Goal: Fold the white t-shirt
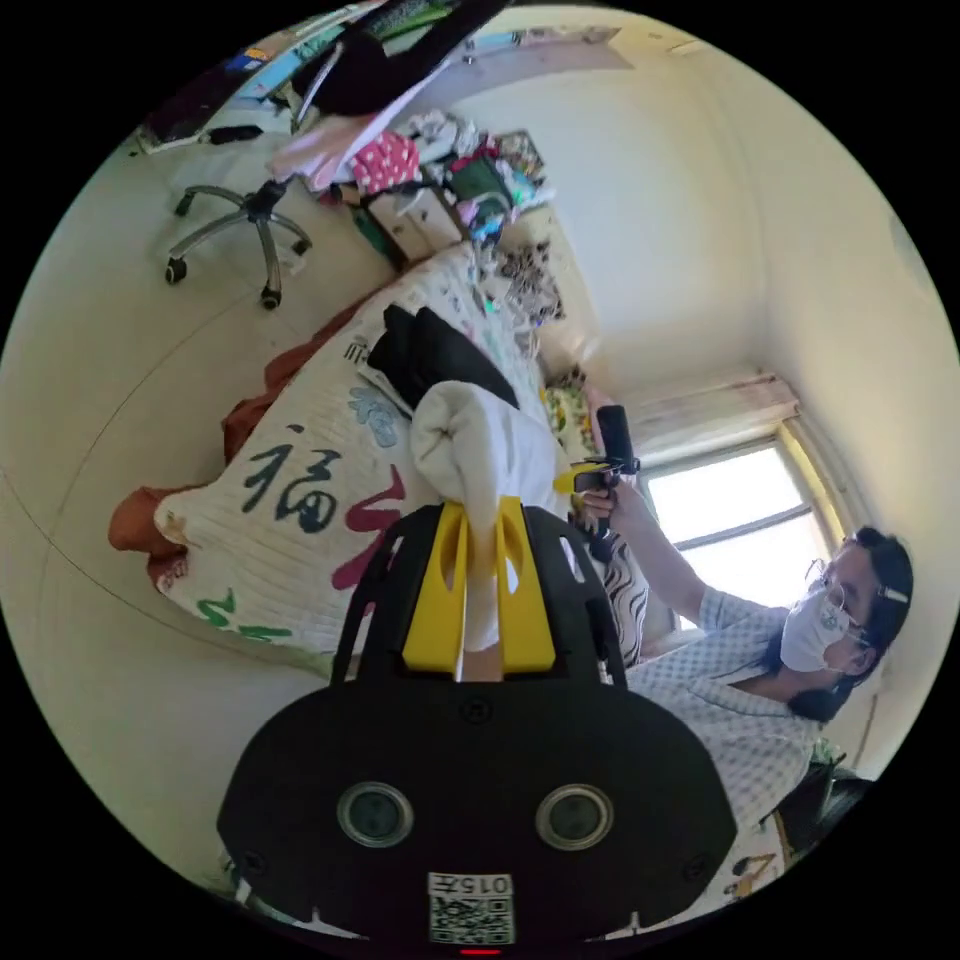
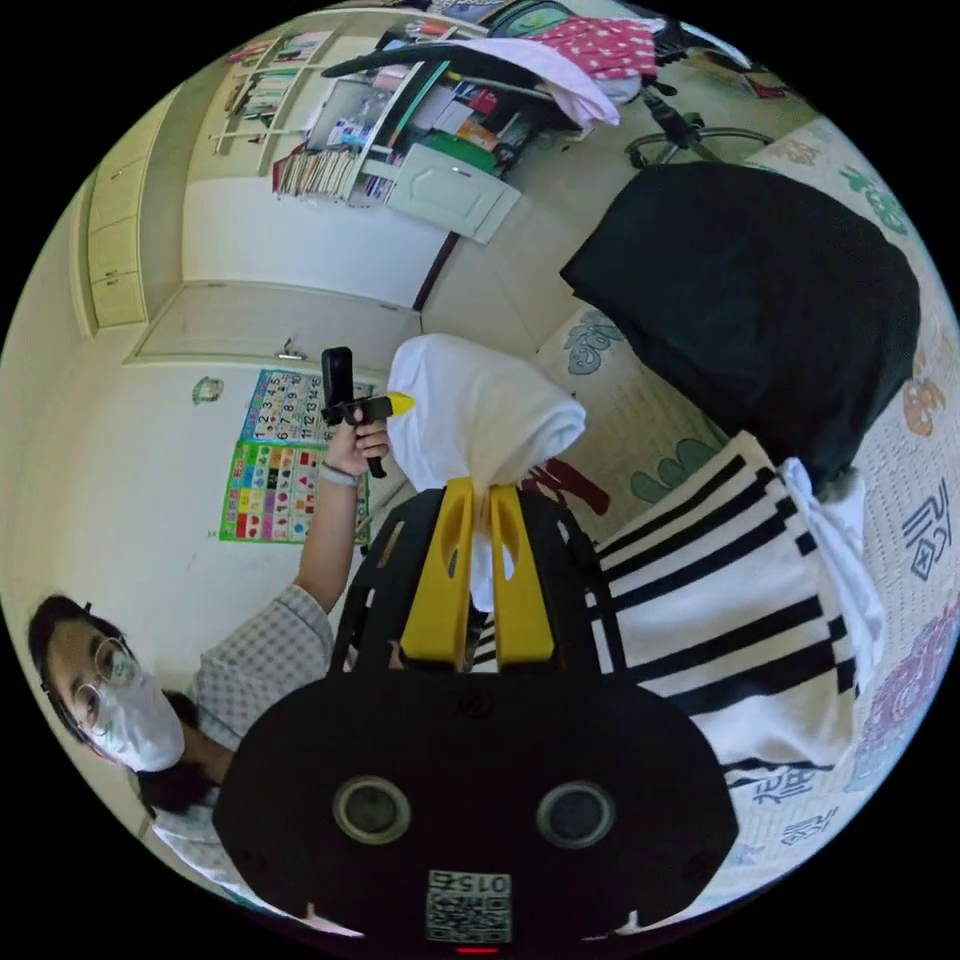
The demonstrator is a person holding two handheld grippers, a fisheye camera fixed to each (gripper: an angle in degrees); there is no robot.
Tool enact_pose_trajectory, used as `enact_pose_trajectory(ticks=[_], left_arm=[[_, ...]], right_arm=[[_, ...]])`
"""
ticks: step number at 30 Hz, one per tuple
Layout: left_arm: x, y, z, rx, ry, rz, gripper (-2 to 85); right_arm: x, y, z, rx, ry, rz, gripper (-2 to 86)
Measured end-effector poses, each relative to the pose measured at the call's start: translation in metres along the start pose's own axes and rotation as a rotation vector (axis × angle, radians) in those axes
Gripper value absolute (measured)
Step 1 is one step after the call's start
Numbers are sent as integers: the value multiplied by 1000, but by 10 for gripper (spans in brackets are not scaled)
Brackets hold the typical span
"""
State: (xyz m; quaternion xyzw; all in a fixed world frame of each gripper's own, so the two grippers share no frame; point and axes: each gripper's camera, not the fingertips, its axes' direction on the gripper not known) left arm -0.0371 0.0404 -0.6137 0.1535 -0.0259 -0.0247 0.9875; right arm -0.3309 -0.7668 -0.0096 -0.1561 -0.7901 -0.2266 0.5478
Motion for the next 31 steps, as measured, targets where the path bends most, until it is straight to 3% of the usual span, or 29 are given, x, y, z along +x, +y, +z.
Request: enact_pose_trajectory(ticks=[4,10,14,19,22,26,31], left_arm=[[12,-57,29,-262,-122,15,42],[11,-83,90,-399,-276,-51,59],[15,-65,97,-290,-367,-68,70],[83,12,66,14,-342,73,70],[141,83,83,68,-236,221,86],[192,169,138,130,-246,304,99],[213,249,233,71,-218,254,122]], right_arm=[[23,-1,28,88,18,78,16],[32,-23,56,60,95,115,27],[19,-26,55,70,127,82,28],[-10,2,23,152,92,-18,40],[-33,36,5,197,159,-62,65],[-59,91,4,258,300,-10,90],[-85,131,34,350,192,69,81]])
